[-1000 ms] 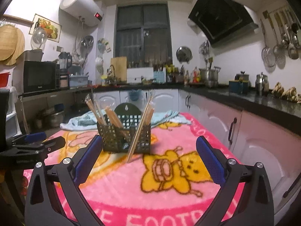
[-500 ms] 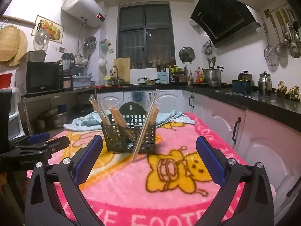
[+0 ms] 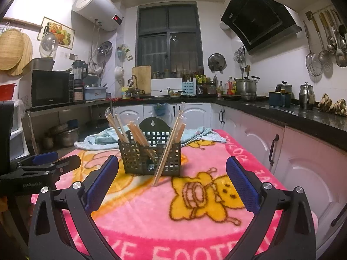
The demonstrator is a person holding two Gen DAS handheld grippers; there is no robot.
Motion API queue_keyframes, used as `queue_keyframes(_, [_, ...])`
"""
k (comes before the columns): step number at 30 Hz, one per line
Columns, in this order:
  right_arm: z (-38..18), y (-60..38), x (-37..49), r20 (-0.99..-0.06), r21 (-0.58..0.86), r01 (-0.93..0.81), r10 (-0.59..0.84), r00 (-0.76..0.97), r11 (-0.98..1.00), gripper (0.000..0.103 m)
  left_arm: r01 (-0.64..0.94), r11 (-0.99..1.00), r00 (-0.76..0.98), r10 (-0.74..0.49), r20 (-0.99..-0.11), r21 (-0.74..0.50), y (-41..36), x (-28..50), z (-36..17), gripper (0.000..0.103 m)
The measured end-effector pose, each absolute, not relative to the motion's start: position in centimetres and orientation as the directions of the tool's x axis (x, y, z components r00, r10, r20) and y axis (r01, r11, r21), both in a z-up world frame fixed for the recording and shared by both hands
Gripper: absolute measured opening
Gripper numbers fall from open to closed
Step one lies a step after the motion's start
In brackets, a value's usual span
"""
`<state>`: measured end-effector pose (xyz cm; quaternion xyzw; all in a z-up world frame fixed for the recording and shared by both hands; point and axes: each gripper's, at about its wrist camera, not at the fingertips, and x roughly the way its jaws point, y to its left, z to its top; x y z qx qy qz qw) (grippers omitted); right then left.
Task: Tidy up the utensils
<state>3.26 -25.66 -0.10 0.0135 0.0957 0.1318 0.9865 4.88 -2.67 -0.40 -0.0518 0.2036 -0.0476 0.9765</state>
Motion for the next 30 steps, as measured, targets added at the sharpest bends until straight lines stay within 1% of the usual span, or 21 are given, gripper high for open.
queue_keyframes(30, [0.17,-25.26,3.01,-0.184,0.044,-0.270,0.273,0.944,0.962,0.097,0.073,0.990,0.914,-0.116,-0.389,-0.124,-2.73,4.70,-0.20,0.092])
